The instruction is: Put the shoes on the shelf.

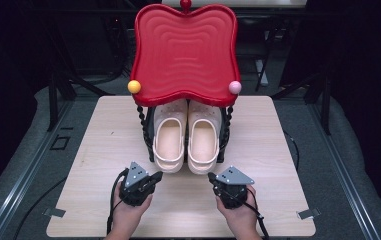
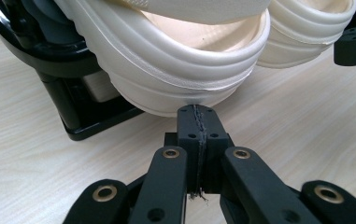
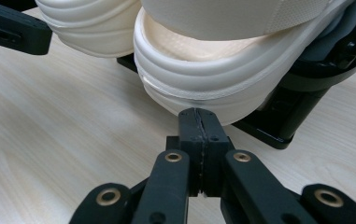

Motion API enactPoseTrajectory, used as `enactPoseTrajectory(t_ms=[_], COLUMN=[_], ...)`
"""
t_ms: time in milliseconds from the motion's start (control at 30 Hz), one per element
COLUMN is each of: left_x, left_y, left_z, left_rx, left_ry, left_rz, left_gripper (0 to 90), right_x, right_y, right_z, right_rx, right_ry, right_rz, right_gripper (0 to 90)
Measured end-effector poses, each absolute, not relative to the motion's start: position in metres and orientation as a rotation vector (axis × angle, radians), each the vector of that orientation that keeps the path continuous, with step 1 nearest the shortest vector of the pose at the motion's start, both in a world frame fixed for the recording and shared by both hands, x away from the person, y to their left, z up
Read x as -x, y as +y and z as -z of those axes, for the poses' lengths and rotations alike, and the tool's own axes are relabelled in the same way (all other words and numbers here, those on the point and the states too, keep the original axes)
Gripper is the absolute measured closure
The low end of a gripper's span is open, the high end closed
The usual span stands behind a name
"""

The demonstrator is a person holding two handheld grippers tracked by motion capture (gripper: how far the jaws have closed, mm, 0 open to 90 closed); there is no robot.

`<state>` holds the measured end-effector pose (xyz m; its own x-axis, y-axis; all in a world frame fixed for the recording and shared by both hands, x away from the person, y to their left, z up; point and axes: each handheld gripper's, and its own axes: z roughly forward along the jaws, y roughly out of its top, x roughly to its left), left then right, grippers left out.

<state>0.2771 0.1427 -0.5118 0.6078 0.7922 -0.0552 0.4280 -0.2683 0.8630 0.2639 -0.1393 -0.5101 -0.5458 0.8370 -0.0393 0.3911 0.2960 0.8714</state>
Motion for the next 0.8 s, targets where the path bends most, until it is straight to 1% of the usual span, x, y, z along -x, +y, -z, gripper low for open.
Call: enactPoseTrajectory(t_ms=[267,433,800], left_x=[-0.285,-0.294,-0.309], left_y=[0.138,0.137,0.133], left_z=[0.508,0.505,0.493], left_rx=[-1.916,-1.898,-1.887], left_ry=[0.972,0.986,0.994], left_rz=[-0.497,-0.5,-0.532], left_gripper=[89.8,89.8,89.8], right_x=[-0.276,-0.284,-0.297], right_y=[-0.147,-0.151,-0.141], right_z=[0.506,0.499,0.489], right_rx=[-1.104,-1.12,-1.084], right_ry=[2.034,2.031,1.996], right_rz=[-1.147,-1.122,-1.138], right_gripper=[90.0,90.0,90.0])
